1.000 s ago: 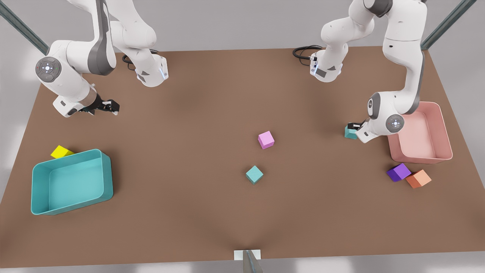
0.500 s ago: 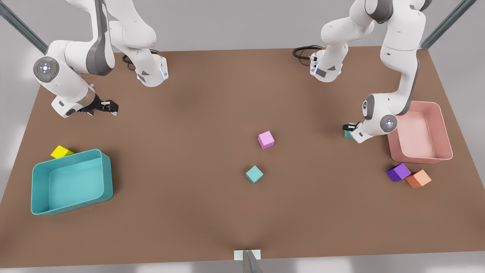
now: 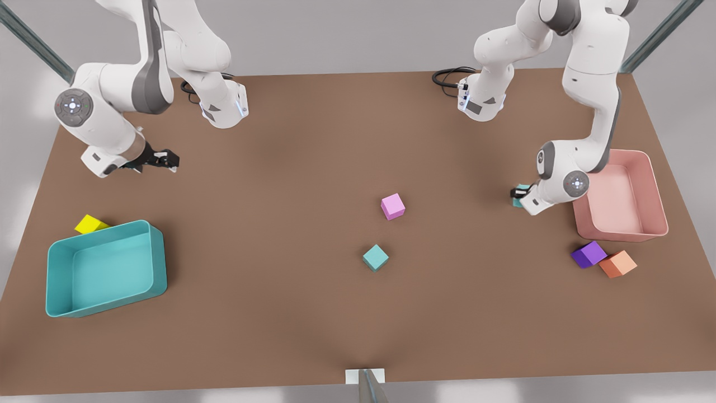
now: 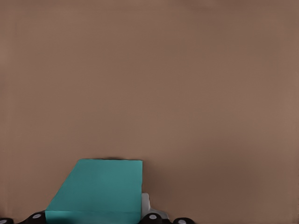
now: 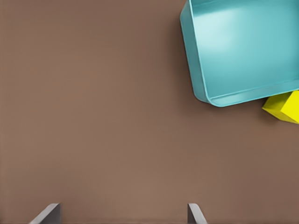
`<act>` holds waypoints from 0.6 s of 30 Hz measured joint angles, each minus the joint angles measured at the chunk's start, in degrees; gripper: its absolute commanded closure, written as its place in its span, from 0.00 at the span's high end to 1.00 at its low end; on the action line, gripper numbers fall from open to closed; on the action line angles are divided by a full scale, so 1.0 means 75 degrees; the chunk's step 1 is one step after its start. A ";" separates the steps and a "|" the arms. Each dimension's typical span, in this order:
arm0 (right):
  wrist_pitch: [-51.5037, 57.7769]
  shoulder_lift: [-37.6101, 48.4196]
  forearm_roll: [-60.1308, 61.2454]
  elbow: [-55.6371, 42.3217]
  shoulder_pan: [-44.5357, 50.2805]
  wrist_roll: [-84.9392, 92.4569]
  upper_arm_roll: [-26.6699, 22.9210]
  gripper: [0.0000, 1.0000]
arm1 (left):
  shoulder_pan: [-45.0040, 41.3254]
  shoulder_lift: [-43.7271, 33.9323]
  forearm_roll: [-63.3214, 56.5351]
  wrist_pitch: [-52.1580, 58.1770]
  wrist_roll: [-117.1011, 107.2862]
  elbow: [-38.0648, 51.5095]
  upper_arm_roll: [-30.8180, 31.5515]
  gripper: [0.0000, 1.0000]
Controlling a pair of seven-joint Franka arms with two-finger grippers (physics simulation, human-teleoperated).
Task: Stack the two blue cubes on top of each other
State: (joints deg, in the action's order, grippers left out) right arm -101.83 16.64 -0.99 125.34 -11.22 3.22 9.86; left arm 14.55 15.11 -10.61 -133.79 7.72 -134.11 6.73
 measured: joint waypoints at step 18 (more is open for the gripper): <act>0.0156 -0.0114 0.0021 -0.0080 -0.0004 -0.0031 0.0020 1.00 | -0.4209 0.3341 0.0616 0.2920 -0.2071 0.7169 0.0382 0.65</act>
State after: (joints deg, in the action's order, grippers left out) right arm -100.66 15.79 -0.83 124.74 -11.25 2.98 10.01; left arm -17.02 40.17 -5.99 -111.89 -7.82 -80.34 9.60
